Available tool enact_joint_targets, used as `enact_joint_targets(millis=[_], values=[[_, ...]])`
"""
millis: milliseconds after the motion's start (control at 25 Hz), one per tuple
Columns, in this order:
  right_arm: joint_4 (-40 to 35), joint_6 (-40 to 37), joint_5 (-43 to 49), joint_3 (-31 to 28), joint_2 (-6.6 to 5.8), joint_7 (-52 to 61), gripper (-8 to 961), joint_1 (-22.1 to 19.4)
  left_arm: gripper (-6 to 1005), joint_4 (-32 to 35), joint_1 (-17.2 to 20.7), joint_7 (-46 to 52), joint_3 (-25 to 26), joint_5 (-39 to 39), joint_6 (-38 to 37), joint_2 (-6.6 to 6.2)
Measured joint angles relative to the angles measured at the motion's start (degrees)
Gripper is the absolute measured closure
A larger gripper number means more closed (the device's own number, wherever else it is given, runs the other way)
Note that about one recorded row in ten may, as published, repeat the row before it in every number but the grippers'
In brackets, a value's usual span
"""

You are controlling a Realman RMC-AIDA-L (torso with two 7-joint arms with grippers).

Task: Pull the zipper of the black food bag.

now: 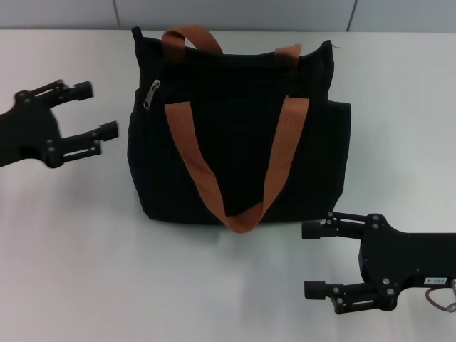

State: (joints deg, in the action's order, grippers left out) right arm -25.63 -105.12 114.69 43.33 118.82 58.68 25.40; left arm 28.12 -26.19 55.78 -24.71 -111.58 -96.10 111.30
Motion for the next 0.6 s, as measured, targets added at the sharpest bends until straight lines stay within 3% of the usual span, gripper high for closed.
enact_joint_targets(millis=[600], values=[[0.16, 0.12, 0.0, -0.17, 0.08, -0.25, 128, -0.26, 216, 0.43, -5.21, -0.15, -4.69, -0.05, 5.44, 2.04]])
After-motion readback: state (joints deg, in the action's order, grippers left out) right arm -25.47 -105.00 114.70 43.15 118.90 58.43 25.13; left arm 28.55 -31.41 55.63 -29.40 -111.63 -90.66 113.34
